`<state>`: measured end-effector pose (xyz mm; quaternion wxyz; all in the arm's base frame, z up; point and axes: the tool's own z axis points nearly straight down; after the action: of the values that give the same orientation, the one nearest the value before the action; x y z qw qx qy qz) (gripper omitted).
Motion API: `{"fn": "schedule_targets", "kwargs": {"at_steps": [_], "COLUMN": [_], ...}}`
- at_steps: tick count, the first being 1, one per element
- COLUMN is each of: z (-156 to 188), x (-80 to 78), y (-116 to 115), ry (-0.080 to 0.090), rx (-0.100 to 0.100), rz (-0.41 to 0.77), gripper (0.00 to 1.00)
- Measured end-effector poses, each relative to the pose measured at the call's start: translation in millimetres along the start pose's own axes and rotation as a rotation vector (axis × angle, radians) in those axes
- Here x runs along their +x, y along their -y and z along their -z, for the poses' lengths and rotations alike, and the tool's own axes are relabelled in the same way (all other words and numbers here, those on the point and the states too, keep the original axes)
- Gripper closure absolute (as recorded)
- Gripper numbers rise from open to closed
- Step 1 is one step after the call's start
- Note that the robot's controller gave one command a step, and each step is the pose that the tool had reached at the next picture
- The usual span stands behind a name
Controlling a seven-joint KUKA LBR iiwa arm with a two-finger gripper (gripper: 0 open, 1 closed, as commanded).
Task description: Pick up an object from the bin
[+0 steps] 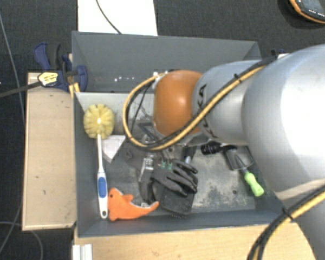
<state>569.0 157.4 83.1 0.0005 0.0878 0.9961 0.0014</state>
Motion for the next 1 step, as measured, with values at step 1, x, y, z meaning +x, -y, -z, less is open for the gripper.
{"fn": "schedule_targets", "kwargs": {"at_steps": [1], "z": [65.5], "x": [-4.8], "y": [-7.3], "ry": [0.007], "rx": [-0.001], "rz": [0.092], "gripper": [0.0]}}
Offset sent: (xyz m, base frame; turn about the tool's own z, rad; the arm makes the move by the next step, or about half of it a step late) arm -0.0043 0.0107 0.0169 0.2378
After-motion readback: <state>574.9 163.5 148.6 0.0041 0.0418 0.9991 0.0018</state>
